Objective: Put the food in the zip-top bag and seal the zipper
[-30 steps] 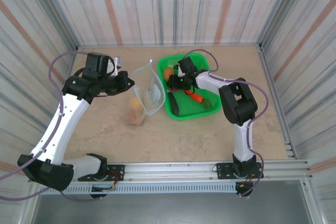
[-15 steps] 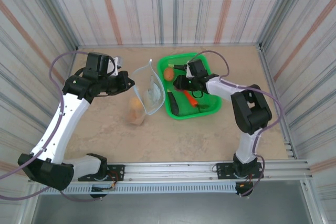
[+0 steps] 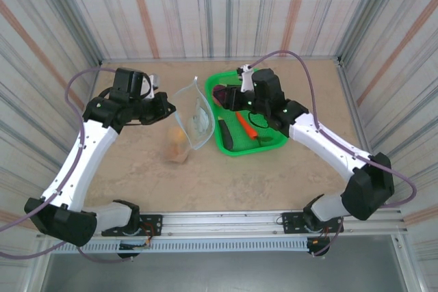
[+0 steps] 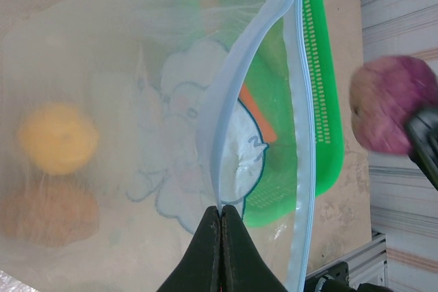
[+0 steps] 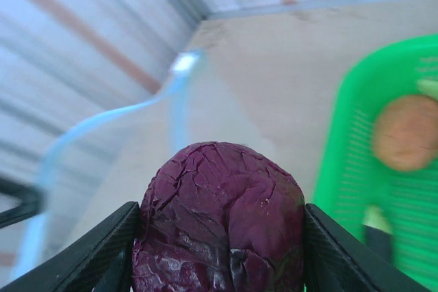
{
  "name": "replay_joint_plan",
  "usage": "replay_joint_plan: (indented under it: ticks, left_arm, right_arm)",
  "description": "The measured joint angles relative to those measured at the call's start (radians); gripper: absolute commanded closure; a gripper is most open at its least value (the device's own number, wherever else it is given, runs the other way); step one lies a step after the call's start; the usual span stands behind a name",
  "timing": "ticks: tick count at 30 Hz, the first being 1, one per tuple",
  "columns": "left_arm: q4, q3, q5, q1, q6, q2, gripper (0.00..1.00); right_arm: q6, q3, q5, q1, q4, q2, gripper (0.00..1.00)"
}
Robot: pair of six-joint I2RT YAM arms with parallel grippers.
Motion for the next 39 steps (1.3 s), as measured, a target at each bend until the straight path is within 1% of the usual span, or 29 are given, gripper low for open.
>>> replay_joint_plan:
  ticks: [3, 7, 12, 15, 19, 23, 30, 32, 36, 39]
  left_arm:
    - [0.0, 0.003, 0.0, 0.0, -0.008, 0.001, 1.0]
    - [-0.002, 0.008, -0.001, 0.0, -0.012, 0.001, 1.0]
    - [-0.007, 0.018, -0.008, 0.0, -0.026, -0.002, 1.0]
    - [-0.008, 0.018, -0.008, 0.0, -0.034, -0.006, 1.0]
    - [-0.008, 0.018, -0.009, 0.0, -0.035, -0.013, 1.0]
    - [-0.008, 0.019, -0.014, 0.0, -0.035, -0.017, 1.0]
    - [-0.007, 0.019, -0.019, 0.006, -0.035, -0.016, 1.0]
    - [-0.006, 0.02, -0.025, 0.006, -0.035, -0.015, 1.0]
    - [-0.005, 0.027, -0.035, 0.006, -0.035, -0.004, 1.0]
    - [0.001, 0.039, -0.039, 0.013, -0.035, 0.013, 1.0]
  right_arm:
    - [-0.018, 0.053, 0.026, 0.086, -0.018, -0.001, 0.43]
    - [-0.031, 0.103, 0.045, 0.17, -0.042, 0.017, 0.43]
    - [-0.034, 0.124, 0.099, 0.224, -0.061, 0.095, 0.39]
    - [-0.043, 0.132, 0.175, 0.262, -0.084, 0.16, 0.38]
    - [-0.045, 0.198, 0.254, 0.301, -0.137, 0.261, 0.36]
    - [-0.045, 0.328, 0.308, 0.297, -0.195, 0.369, 0.34]
    - [-0.044, 0.503, 0.321, 0.269, -0.264, 0.497, 0.32]
    - [-0.042, 0.527, 0.32, 0.259, -0.275, 0.52, 0.28]
    - [-0.041, 0.537, 0.32, 0.246, -0.288, 0.543, 0.24]
    - [-0.04, 0.546, 0.313, 0.24, -0.287, 0.557, 0.14]
